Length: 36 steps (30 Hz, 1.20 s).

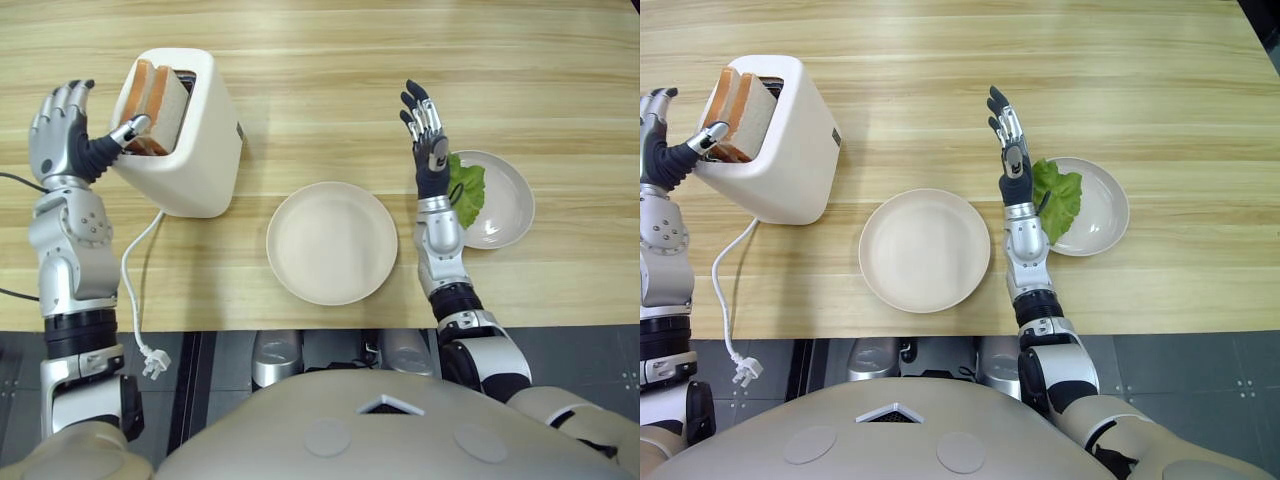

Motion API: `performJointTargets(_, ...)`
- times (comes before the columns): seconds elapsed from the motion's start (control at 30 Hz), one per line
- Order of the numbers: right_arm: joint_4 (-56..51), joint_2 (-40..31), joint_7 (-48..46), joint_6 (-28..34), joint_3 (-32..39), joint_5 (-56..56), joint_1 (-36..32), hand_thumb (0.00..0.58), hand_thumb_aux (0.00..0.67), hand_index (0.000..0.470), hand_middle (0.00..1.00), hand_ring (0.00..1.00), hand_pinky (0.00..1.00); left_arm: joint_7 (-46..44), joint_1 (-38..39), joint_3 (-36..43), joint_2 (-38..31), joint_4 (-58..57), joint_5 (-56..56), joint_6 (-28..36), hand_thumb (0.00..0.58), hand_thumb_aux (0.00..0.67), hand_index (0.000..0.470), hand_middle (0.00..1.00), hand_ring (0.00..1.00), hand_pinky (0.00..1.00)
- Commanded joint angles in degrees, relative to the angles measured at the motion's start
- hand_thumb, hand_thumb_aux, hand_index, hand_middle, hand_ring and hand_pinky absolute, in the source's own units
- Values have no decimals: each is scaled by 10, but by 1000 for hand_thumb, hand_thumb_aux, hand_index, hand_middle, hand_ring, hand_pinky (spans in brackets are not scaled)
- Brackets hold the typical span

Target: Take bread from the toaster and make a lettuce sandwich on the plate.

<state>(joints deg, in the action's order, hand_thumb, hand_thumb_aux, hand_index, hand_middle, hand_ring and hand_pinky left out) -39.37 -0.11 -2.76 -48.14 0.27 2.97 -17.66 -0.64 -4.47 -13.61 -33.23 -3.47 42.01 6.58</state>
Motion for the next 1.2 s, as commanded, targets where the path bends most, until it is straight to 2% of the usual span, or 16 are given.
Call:
performJointTargets(0.03, -1, 1, 2, -8, 3, 5, 3, 0, 0, 0, 0, 0, 0, 11, -7, 12, -13, -35, -12, 7, 0, 0, 0, 0, 0, 0)
performJointTargets(0.87, 14, -2, 6, -43, 25, 31, 21, 0, 0, 0, 0, 0, 0, 96, 0, 21, -34, -100, -55, 12, 0, 0, 0, 0, 0, 0)
performJointTargets(1.13, 11, -1, 7, -50, 32, 36, 21, 0, 0, 0, 0, 0, 0, 122, 1, 31, -26, -49, -44, -5, 0, 0, 0, 0, 0, 0)
performJointTargets(1.17, 11, -1, 7, -52, 32, 35, 22, 0, 0, 0, 0, 0, 0, 126, 1, 33, -24, -41, -43, -7, 14, 8, 5, 0, 0, 0)
performJointTargets(1.2, 12, -1, 6, -53, 33, 35, 22, 0, 0, 0, 0, 0, 0, 128, 0, 34, -23, -35, -42, -8, 96, 58, 40, 0, 0, 0)
